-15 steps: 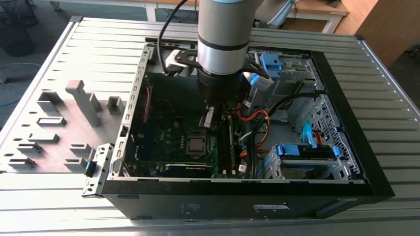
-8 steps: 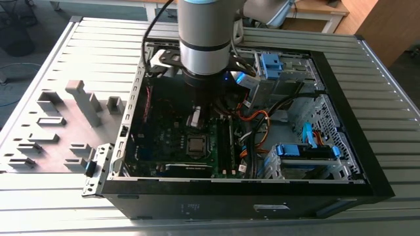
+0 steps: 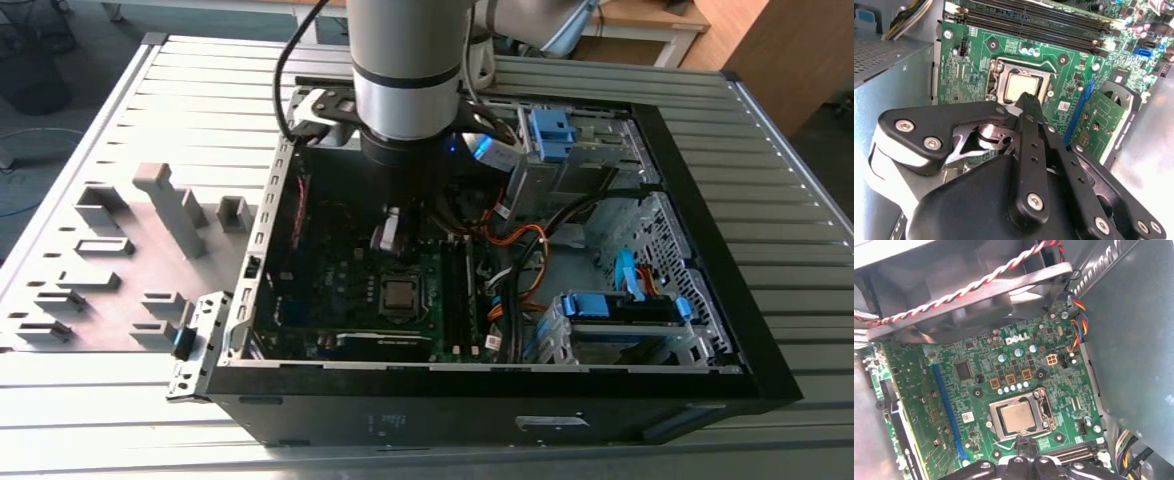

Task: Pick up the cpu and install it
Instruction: 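Install the first cpu locking lever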

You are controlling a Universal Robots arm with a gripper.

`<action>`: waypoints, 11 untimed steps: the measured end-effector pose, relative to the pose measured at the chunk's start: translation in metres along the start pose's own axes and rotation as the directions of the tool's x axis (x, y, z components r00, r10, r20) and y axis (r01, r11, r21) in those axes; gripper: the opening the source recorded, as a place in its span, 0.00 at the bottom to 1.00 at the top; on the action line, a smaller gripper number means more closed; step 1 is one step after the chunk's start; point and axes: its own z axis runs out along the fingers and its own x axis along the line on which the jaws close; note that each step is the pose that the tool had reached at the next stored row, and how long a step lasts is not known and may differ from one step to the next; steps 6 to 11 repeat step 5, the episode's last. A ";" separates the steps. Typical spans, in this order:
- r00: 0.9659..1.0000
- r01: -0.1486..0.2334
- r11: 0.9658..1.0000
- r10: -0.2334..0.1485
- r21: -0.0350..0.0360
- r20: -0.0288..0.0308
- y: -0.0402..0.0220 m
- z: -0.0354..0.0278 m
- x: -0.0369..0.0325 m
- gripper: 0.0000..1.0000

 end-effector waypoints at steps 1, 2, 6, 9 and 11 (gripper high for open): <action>1.000 0.000 1.000 0.000 0.000 0.000 0.0000 0.0000 0.0000 0.11; 1.000 0.000 1.000 0.000 0.000 0.000 -0.0001 -0.0005 0.0001 0.11; 1.000 0.000 1.000 0.000 0.000 0.000 -0.0001 -0.0010 0.0001 0.11; 1.000 0.000 1.000 0.000 0.000 0.000 -0.0001 -0.0010 0.0001 0.11; 1.000 0.000 1.000 0.000 0.000 0.000 -0.0001 -0.0010 0.0001 0.11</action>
